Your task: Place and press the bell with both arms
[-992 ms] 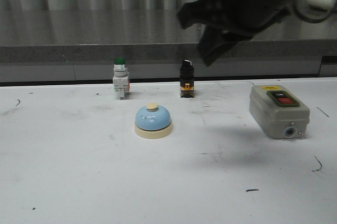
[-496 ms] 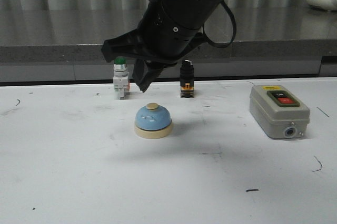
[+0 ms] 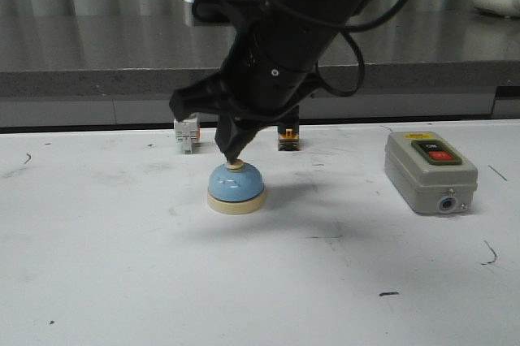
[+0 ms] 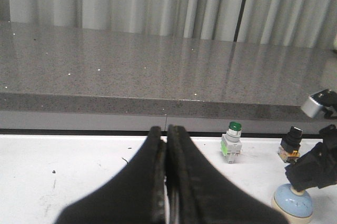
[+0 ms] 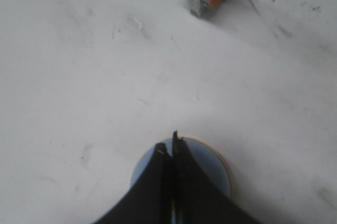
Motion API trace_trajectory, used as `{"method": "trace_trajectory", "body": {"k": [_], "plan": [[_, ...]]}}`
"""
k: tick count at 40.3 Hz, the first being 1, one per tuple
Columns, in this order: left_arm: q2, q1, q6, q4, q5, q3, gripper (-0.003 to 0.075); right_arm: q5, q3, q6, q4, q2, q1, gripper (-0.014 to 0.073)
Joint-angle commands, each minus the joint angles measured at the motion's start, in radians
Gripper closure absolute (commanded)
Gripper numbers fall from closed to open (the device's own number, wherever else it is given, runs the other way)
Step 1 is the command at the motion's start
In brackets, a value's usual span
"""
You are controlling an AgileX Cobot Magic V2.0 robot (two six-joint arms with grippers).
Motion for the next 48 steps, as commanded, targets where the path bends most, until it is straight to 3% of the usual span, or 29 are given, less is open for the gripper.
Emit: {"method": "trace_trajectory", "body": {"k": [1, 15, 23, 29, 41, 48], "plan": [[0.009, 0.002, -0.009, -0.012, -0.079, -0.026, 0.0740, -0.023, -0.033, -0.003, 0.005, -0.044, -0.006, 0.0652], [0.009, 0.002, -0.009, -0.012, -0.079, -0.026, 0.0740, -0.002, -0.049, -0.003, 0.006, -0.218, -0.011, 0.0652], [0.009, 0.002, -0.009, -0.012, -0.079, -0.026, 0.0740, 0.019, 0.008, -0.003, 0.006, -0.363, -0.075, 0.0652], [0.009, 0.002, -0.009, -0.012, -0.079, -0.026, 0.0740, -0.028, 0.166, -0.003, 0.006, -0.528, -0.170, 0.0652], [0.009, 0.002, -0.009, -0.012, -0.079, -0.026, 0.0740, -0.058, 0.522, -0.003, -0.006, -0.913, -0.464, 0.0652], [0.009, 0.002, -0.009, -0.012, -0.079, -0.026, 0.0740, -0.110, 0.721, -0.003, -0.043, -1.177, -0.520, 0.0652]]}}
